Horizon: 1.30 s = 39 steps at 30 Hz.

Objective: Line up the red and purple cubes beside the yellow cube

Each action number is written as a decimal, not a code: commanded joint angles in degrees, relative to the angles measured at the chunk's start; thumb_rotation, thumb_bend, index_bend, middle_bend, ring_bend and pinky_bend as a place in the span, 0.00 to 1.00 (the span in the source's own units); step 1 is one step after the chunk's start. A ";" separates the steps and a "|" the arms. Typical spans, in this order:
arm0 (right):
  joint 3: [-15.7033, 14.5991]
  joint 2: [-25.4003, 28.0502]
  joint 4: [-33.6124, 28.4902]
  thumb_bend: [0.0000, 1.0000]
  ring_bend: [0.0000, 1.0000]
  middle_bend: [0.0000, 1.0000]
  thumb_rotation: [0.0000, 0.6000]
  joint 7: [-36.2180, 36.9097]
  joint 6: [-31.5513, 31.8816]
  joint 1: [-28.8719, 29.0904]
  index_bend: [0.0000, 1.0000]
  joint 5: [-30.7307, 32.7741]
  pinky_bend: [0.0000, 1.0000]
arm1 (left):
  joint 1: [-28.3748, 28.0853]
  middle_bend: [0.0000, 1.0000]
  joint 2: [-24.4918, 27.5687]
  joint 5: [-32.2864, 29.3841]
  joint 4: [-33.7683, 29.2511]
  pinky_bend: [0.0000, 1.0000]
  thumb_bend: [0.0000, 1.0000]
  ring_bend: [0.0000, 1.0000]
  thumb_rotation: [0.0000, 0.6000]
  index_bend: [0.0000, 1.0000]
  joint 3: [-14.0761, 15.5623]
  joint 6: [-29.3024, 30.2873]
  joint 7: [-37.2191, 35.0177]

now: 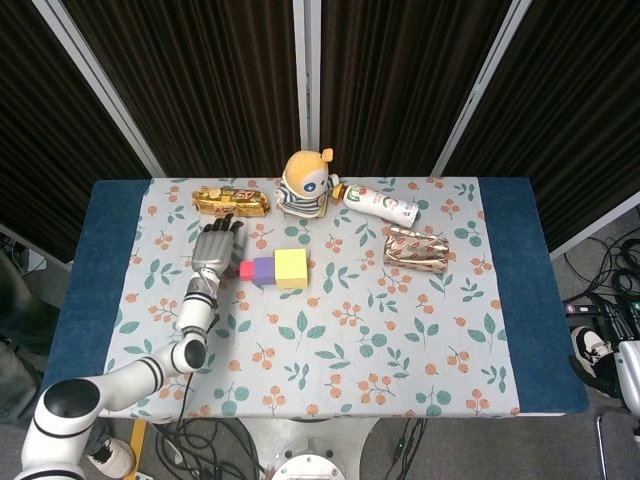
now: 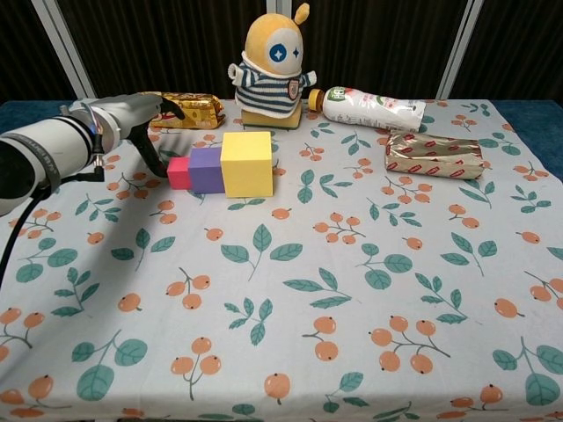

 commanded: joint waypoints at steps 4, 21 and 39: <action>-0.01 0.04 -0.04 0.15 0.00 0.13 1.00 0.00 0.08 -0.13 0.04 0.07 0.13 | -0.06 0.12 -0.39 1.67 1.09 0.15 0.18 0.09 1.00 0.19 -0.09 -0.63 -1.55; -0.17 -0.34 1.10 0.15 0.00 0.13 1.00 1.45 -0.13 0.13 0.04 -0.67 0.13 | 11.38 0.12 14.06 7.12 -21.25 0.15 0.18 0.09 1.00 0.19 1.38 11.70 -6.42; -0.44 -2.46 1.11 0.15 0.00 0.13 1.00 0.14 -1.78 2.89 0.04 -3.52 0.13 | 37.41 0.12 32.67 33.26 -38.63 0.15 0.18 0.09 1.00 0.19 15.21 41.06 -24.13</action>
